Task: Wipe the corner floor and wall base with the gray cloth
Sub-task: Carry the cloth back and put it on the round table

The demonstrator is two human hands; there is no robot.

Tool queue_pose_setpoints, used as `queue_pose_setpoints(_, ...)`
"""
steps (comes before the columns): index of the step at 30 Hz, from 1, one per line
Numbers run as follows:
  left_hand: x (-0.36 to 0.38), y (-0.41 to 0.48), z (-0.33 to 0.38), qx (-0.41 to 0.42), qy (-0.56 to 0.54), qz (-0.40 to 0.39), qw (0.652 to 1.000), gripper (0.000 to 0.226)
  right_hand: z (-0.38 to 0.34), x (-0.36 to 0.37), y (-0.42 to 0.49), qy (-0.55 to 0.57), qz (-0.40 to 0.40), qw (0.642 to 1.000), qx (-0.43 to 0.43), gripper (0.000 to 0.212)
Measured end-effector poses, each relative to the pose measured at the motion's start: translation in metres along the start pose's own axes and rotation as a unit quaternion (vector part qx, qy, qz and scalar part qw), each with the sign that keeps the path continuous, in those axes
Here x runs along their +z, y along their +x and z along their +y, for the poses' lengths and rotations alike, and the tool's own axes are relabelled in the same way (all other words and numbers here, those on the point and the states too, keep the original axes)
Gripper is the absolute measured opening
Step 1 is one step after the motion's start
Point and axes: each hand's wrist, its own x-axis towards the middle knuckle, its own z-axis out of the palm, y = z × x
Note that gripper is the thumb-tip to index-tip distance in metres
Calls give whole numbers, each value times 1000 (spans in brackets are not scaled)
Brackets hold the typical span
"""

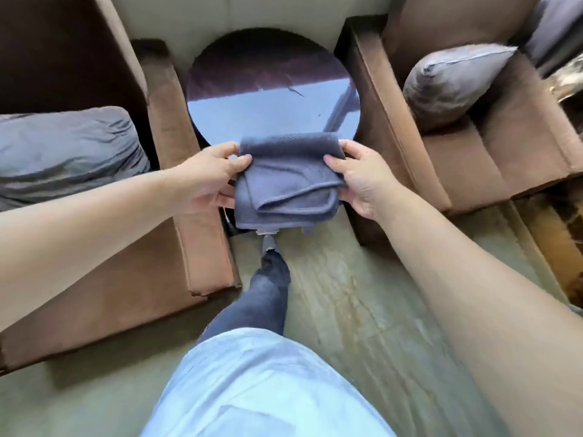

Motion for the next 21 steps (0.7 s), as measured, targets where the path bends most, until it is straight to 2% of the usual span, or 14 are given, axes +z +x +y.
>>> queue_pose_setpoints(5,1,108,41,-37,-31,8,999,21,-25,-19,119,-78,7,997,14,19)
queue_pose_setpoints(10,5,203,70,-54,-40,63,996,12,-44,-35,226,-124,-1,992,40,15)
queue_pose_setpoints(15,-11,319,55,-70,-36,118,990,14,-16,-43,352,-160,-11,984,72,25)
queue_pose_setpoints(19,-25,408,21,-100,-38,161,981,14,39,-44,450,-215,-27,972,89,32)
queue_pose_setpoints(21,-26,441,5,-129,-44,170,976,12,59,-48,484,-233,-27,965,116,23)
